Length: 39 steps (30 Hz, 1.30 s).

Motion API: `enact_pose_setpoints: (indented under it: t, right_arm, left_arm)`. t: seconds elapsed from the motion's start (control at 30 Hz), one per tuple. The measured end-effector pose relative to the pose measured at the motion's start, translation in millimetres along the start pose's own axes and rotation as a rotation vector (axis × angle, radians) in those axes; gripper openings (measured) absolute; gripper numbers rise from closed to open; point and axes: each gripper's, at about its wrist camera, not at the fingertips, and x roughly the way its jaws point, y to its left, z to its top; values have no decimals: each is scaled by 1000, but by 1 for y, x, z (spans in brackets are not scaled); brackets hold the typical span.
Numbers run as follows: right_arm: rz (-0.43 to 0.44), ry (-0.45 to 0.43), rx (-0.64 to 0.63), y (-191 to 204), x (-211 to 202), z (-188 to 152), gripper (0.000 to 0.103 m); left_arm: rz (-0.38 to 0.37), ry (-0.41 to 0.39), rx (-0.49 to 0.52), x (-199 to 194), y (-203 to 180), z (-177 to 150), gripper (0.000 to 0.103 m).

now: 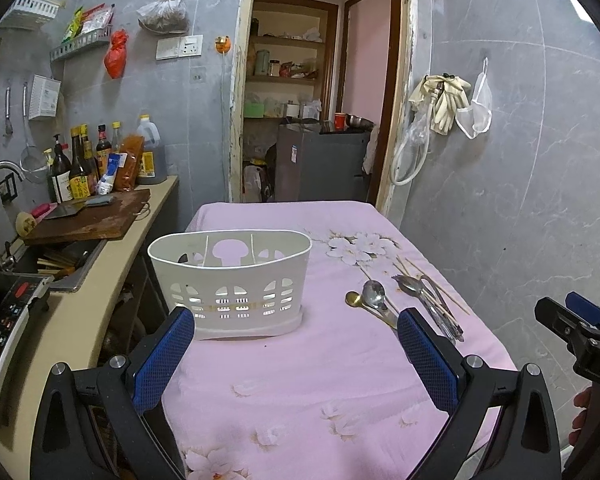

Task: Organize utensils

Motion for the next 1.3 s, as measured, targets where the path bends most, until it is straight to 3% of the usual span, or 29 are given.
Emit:
enact_pose_setpoints:
  t: [0.47, 0.73, 0.97, 1.2, 1.3]
  right_arm:
    - [7, 40, -3, -23, 36, 15, 102]
    - [22, 17, -45, -40, 69, 39, 102]
    - [80, 72, -54, -67, 132, 65, 102]
    - [191, 142, -88, -85, 205, 74, 101]
    - [239, 180, -116, -89, 240, 73, 87]
  left_arm:
    - [5, 32, 3, 31, -24, 9, 102]
    - [2, 40, -20, 65, -45, 18, 102]
    - [1, 48, -43, 106, -72, 26, 102]
    - [11, 109, -81, 162, -96, 24, 102]
    - [23, 125, -68, 181, -102, 21, 102]
